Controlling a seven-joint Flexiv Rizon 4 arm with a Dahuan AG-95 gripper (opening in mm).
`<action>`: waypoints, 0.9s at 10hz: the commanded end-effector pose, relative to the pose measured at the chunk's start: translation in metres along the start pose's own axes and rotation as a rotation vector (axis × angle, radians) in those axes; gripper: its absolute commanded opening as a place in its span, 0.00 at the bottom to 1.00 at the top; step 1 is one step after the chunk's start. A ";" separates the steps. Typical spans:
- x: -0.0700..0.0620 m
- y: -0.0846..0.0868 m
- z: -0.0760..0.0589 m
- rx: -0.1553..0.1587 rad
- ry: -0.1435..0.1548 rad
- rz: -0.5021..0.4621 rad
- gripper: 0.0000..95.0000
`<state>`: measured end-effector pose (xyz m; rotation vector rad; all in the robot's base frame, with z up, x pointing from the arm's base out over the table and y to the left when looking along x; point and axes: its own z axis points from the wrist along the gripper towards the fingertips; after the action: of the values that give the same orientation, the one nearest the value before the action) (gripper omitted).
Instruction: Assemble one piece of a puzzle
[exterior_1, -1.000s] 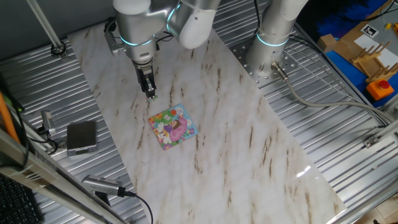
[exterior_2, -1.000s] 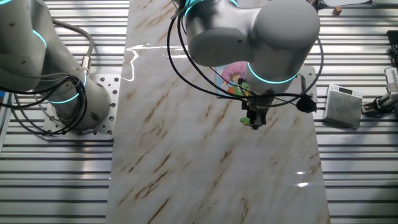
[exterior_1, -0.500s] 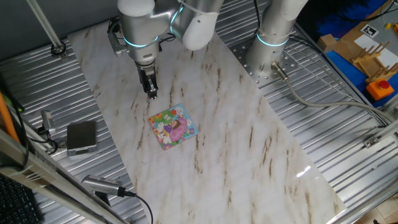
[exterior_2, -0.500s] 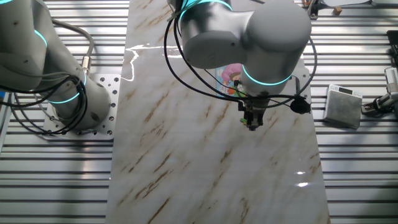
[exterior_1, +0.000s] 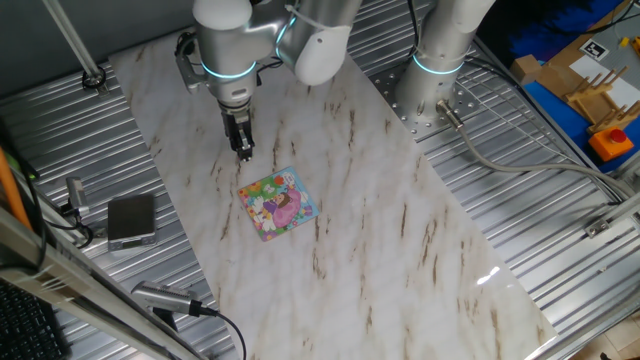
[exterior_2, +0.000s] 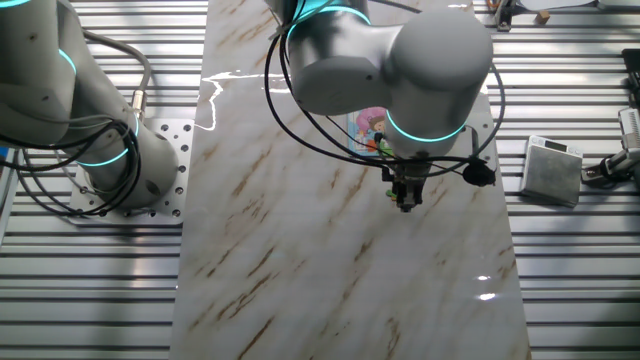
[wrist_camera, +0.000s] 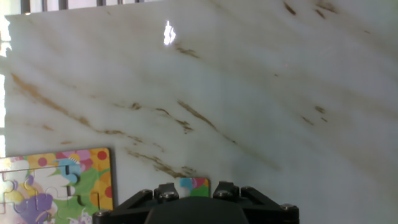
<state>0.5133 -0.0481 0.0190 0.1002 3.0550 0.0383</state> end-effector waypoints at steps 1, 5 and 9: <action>-0.001 0.001 0.002 0.001 -0.004 0.007 0.40; -0.001 0.002 0.007 0.002 -0.012 0.011 0.40; -0.001 0.003 0.009 0.002 -0.015 0.019 0.40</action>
<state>0.5154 -0.0444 0.0100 0.1305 3.0390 0.0363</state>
